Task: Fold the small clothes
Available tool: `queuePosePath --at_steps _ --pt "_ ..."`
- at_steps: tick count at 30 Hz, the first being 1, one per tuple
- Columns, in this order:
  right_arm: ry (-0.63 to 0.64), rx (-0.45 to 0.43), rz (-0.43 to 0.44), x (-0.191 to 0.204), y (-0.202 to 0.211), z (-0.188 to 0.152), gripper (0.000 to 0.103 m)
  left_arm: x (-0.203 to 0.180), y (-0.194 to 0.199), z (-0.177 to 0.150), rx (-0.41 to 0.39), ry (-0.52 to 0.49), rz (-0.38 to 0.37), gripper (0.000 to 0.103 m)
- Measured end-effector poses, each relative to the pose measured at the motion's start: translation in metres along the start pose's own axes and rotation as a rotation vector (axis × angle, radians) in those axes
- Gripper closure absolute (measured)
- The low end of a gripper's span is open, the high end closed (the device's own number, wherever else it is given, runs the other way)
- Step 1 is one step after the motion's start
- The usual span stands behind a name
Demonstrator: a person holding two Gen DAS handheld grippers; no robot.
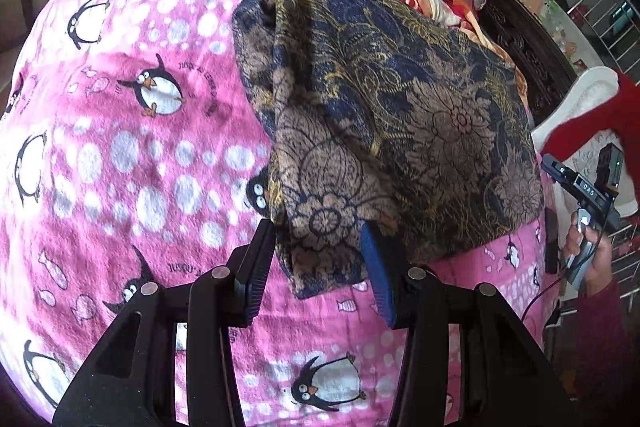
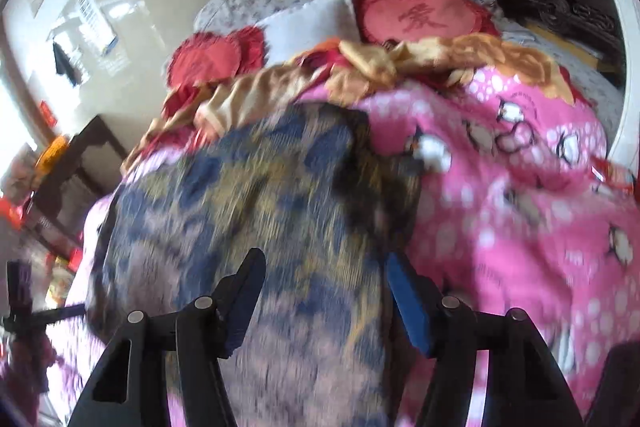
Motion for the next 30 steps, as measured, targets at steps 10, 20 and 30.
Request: queuePosePath --at_steps 10,20,30 --pt "-0.124 0.059 0.013 -0.010 0.016 -0.072 0.043 -0.001 -0.019 -0.015 -0.002 0.026 0.006 0.062" --pt "-0.132 -0.002 0.053 -0.002 0.041 -0.062 0.097 -0.010 0.023 -0.015 -0.060 -0.101 0.045 0.098" --pt "-0.114 0.133 -0.048 -0.016 0.021 -0.091 0.085 0.015 0.007 -0.036 -0.026 -0.047 0.106 0.101"
Point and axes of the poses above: each gripper's, at about its wrist camera, not at the fingertips, and y roughly against the way its jaws point, x to its left, z to its top, the point moved 8 cm from there along -y, roughly the way its jaws point, and after that the axes turned 7 degrees about y, right-handed, at the moved point
